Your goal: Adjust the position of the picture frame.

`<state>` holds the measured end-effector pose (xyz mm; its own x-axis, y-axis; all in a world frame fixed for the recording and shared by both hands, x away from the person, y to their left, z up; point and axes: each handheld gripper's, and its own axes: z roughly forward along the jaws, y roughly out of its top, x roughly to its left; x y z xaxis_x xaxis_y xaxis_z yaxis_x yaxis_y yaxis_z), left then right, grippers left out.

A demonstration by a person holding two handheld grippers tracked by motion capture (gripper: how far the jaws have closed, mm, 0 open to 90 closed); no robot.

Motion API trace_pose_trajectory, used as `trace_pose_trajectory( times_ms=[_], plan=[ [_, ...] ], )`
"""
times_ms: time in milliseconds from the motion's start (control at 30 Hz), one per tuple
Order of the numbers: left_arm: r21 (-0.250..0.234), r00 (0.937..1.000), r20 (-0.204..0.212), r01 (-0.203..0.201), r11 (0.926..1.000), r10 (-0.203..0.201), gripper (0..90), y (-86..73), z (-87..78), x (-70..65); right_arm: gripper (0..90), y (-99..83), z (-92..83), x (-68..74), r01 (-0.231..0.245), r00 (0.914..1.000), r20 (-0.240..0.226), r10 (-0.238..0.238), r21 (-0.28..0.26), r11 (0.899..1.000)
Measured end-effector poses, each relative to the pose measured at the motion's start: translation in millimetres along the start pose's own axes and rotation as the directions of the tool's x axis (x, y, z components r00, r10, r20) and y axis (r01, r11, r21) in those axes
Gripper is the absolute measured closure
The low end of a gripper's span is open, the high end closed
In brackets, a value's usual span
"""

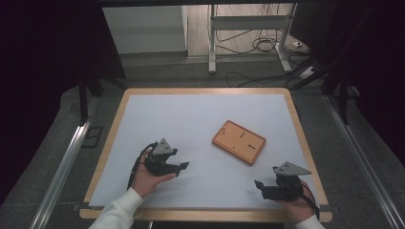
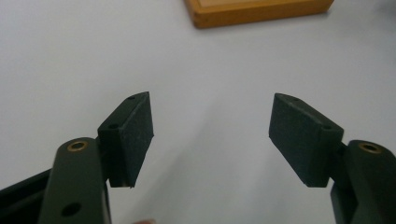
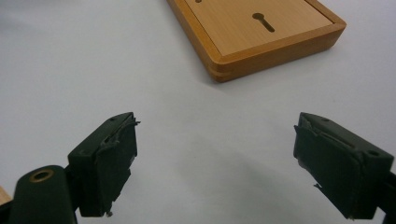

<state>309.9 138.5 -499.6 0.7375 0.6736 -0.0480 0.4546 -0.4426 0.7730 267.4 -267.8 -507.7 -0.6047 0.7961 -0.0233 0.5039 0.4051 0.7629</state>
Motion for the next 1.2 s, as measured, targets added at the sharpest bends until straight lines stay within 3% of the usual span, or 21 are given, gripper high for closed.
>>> trace_pose_trajectory(
  times_ms=[400, 700, 900, 1200],
  plan=[
    [-0.016, 0.9985, 0.053, -0.012, 0.9998, 0.013, 25.6, 36.1, 17.1, -11.3, 13.4, 0.1, -1.2, 2.4, 0.017, 0.9999, -0.003, -0.017, -0.008, 1.0],
    [-0.017, 0.998, 0.062, -0.013, 0.9998, 0.014, 25.7, 46.9, 26.5, -13.7, 13.4, -0.1, 0.1, 4.1, 0.024, 0.9994, -0.026, -0.025, -0.019, 1.0],
    [-0.027, 0.9992, 0.04, 0.008, 0.9996, -0.007, 24.9, 53.2, 34.7, -11.8, 13.3, 0.1, -0.6, 5.0, 0.03, 0.9993, -0.021, -0.03, -0.022, 0.999],
    [-0.015, 0.9991, 0.042, -0.001, 0.9999, 0.002, 24.6, 65.2, 50.0, -10.2, 13.0, 0.0, -1.8, 2.7, 0.033, 0.9993, -0.016, -0.033, -0.033, 0.999]
  ],
)
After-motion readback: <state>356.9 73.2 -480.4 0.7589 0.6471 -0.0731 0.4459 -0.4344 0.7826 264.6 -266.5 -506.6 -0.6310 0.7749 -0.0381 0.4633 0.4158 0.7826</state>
